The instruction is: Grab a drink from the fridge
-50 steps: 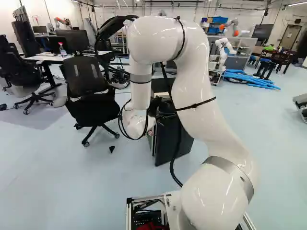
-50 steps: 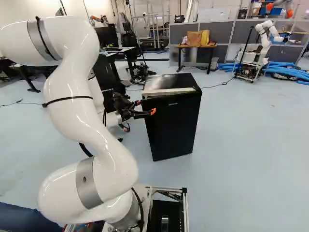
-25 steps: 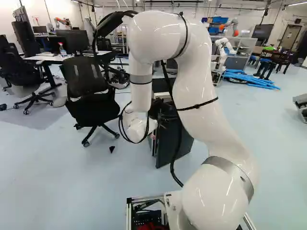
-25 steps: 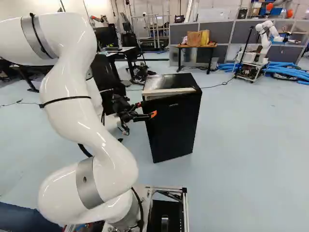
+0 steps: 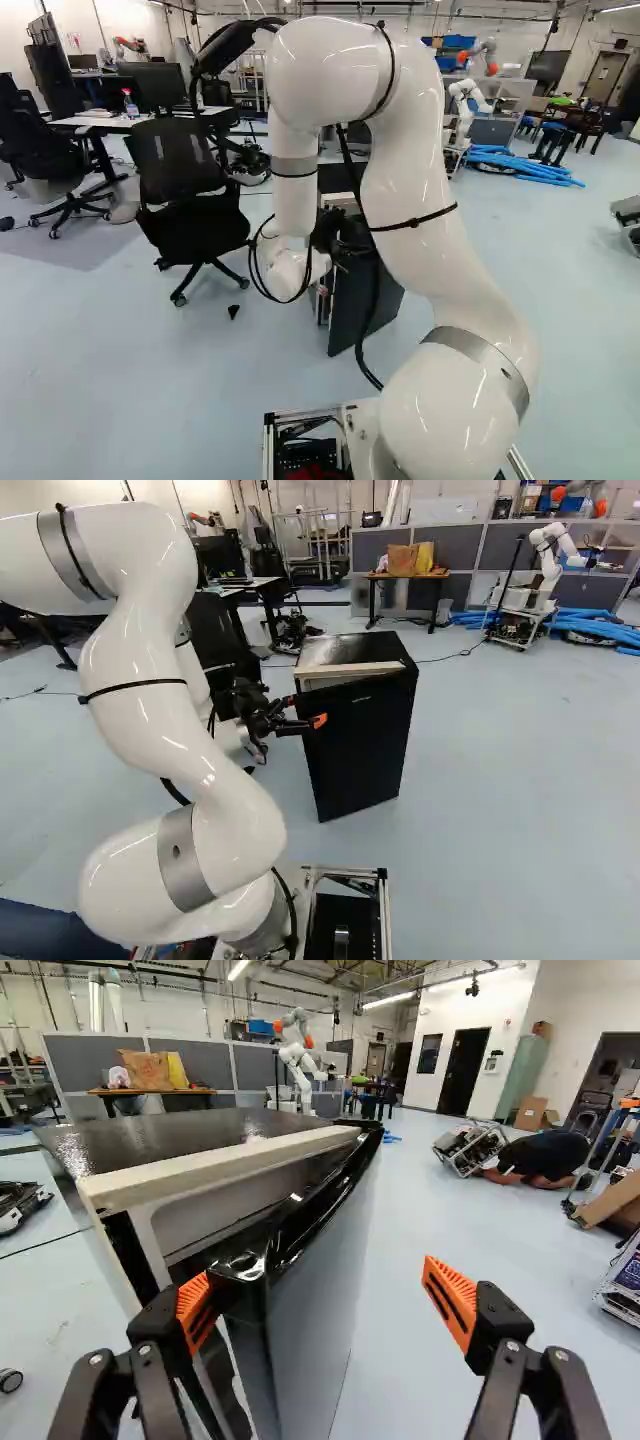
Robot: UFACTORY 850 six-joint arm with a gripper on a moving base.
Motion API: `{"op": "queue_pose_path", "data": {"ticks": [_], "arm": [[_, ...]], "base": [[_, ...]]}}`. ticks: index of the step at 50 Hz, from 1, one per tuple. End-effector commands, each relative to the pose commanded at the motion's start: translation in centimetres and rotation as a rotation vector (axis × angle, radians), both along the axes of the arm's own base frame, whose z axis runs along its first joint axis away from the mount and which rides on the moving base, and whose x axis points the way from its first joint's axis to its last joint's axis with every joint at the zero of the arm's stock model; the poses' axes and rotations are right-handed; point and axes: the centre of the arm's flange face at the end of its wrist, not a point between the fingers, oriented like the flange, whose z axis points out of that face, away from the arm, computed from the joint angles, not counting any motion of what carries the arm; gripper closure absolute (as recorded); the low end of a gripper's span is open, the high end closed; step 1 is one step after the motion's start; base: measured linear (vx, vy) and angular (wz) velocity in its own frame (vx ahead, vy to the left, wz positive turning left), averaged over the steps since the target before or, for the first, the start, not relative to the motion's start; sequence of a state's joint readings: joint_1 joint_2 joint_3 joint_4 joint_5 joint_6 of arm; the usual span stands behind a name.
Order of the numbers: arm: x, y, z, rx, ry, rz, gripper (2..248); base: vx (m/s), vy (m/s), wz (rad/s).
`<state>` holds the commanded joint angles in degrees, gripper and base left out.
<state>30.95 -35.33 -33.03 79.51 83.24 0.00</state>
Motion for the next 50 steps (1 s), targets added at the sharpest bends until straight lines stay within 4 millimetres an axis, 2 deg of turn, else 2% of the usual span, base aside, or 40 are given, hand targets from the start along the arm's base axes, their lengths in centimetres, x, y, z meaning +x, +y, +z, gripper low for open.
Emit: {"op": "queue_pose_path", "data": {"ticks": [50], "arm": [[-2.8, -1.4, 0.3, -0.04, 0.011, -0.12, 3]], "base": [[0.0, 0.0, 0.0]]}}
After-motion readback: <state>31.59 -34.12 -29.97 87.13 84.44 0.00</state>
